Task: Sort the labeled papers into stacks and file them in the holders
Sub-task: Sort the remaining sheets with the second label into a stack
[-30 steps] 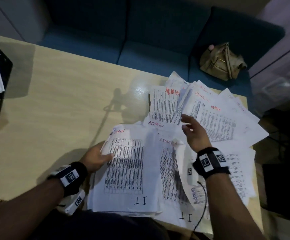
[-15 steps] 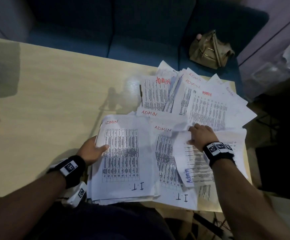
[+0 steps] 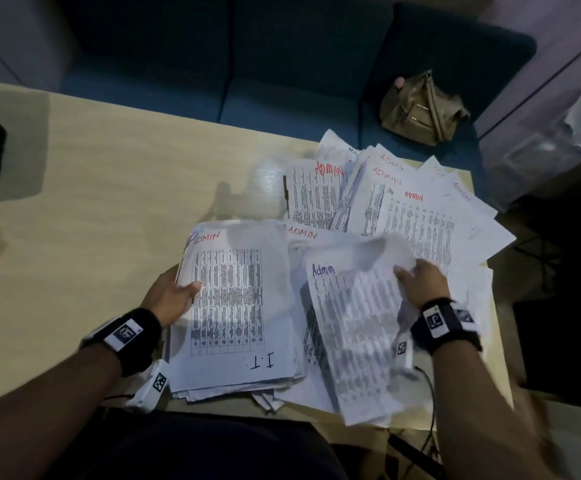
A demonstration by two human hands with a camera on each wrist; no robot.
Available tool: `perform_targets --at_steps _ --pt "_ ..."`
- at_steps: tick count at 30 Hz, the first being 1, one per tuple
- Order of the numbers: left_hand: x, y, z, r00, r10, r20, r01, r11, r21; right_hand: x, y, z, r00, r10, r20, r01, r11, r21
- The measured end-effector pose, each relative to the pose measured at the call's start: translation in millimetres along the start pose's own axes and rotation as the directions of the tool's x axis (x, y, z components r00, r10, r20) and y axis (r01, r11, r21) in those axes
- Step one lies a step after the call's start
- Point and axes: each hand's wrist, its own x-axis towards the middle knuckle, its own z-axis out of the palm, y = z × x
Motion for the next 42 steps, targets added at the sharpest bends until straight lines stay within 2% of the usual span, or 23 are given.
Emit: perform_targets --at_steps 3,5,7,9,13,16,18,20,22,24,26,29,32,35,38,40,42 --pt "-1.4 0.2 1.7 1.000 0.009 -0.002 -0.009 1.000 0.022 -18.0 16.7 35.6 0.982 0.188 -0.001 -0.188 0.982 0.006" --pt "-1.8 0.0 2.9 1.000 0.010 0.000 -0.010 1.000 0.025 -29.3 19.9 52.3 0.950 0.308 -0.046 -0.303 0.949 0.091" --pt "-1.5 -1.8 4.1 1.000 0.022 -0.004 -0.021 0.999 0.044 -35.0 17.7 61.2 0.926 0.371 -0.065 -0.350 0.911 0.217" --pt "-0.7 -3.7 4.3 1.000 0.018 -0.002 -0.018 0.999 0.039 -37.9 11.6 62.4 0.927 0.363 -0.090 -0.330 0.907 0.263" --pt "1.9 -7.7 0.1 1.000 0.003 0.010 -0.003 0.999 0.032 -41.6 -11.0 44.7 0.949 0.182 -0.259 -0.136 0.973 0.186" --pt "1.6 -9.0 -1.6 1.000 -0.021 0.009 0.021 1.000 0.012 -45.5 -31.6 17.7 0.945 0.024 -0.326 0.045 0.978 0.203" --pt "0.1 -6.9 -2.3 1.000 -0.010 0.004 0.010 1.000 -0.010 -50.1 -46.7 -7.0 0.913 -0.099 -0.396 0.195 0.958 0.210" --pt "-0.5 -5.5 -4.5 1.000 -0.009 0.006 0.009 1.000 -0.027 -55.9 -63.0 -31.1 0.854 -0.209 -0.477 0.332 0.924 0.190" --pt "-0.8 -4.6 -5.9 1.000 -0.014 0.012 0.015 0.999 -0.049 -60.8 -79.0 -49.3 0.806 -0.279 -0.523 0.425 0.887 0.183" --pt "-3.1 -2.0 -6.0 1.000 -0.028 0.003 0.028 0.994 -0.107 -61.7 -94.8 -55.2 0.792 -0.319 -0.521 0.486 0.845 0.223" --pt "-4.9 -0.4 -5.6 0.999 -0.040 -0.023 0.035 0.983 -0.179 -57.3 -108.9 -42.6 0.825 -0.301 -0.478 0.480 0.820 0.312" --pt "-6.2 0.2 -6.0 0.998 -0.043 -0.056 0.030 0.975 -0.218 -49.0 -125.5 9.9 0.930 -0.243 -0.275 0.332 0.875 0.352" --pt "-6.2 0.3 -4.9 0.999 -0.021 -0.048 0.009 0.971 -0.238 -44.8 -128.2 71.8 0.978 -0.184 -0.094 0.206 0.891 0.403" --pt "-6.7 -0.1 -7.8 0.999 -0.006 -0.042 -0.007 0.958 -0.286 -52.7 -132.4 111.7 0.991 -0.130 0.024 0.102 0.864 0.493" --pt "-10.6 -6.5 -13.0 0.996 -0.015 0.092 0.054 0.895 -0.442 -62.5 -136.7 134.6 0.988 -0.132 0.077 0.070 0.841 0.537" --pt "-16.8 -9.8 -19.2 0.989 0.073 0.130 0.005 0.855 -0.519 -67.5 -136.0 143.6 0.982 -0.162 0.102 0.081 0.837 0.540" --pt "-18.7 -4.8 -24.7 0.980 0.181 0.086 -0.120 0.876 -0.468 -69.6 -134.5 147.8 0.967 -0.223 0.126 0.134 0.860 0.493"
